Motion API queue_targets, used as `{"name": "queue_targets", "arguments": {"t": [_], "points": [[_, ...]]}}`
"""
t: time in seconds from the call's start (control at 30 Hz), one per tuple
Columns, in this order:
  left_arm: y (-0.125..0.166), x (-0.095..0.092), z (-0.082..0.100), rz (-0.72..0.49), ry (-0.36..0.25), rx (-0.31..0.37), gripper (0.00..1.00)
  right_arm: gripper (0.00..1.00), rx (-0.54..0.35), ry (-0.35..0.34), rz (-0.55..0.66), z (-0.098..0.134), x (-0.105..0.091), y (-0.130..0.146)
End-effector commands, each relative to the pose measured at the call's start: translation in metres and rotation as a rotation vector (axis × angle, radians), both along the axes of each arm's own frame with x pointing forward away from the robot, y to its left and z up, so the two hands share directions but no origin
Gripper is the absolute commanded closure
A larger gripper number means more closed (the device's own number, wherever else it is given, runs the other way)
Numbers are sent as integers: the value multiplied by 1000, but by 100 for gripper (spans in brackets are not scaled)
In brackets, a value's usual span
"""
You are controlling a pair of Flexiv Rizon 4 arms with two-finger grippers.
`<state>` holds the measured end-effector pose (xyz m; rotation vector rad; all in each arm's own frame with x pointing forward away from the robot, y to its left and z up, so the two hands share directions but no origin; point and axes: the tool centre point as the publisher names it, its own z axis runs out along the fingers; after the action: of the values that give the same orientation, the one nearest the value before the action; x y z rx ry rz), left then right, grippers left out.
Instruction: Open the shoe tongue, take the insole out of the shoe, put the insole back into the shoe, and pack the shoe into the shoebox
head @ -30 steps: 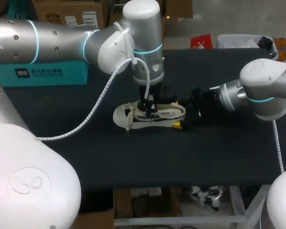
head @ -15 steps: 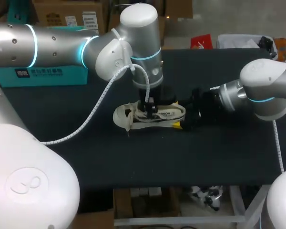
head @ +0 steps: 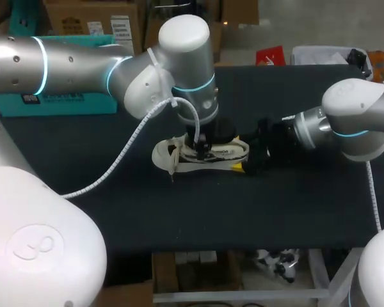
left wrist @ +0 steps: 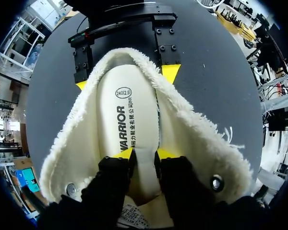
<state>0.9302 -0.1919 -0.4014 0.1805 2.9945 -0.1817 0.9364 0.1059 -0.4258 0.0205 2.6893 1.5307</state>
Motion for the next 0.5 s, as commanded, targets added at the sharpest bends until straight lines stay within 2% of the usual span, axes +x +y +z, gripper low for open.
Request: {"name": "queue_targets", "arguments": {"t": [0.03,0.2,0.5], "points": [[-11,22,-73,11,-53,10,65,100,3,-2,2,-4,-1,-1],[-15,40,-82,18,-89,17,66,100,3,-2,2,-4,-1,-1],[-18,71,-92,16,-108,21,67,100,3,-2,2,-4,-1,-1]]}}
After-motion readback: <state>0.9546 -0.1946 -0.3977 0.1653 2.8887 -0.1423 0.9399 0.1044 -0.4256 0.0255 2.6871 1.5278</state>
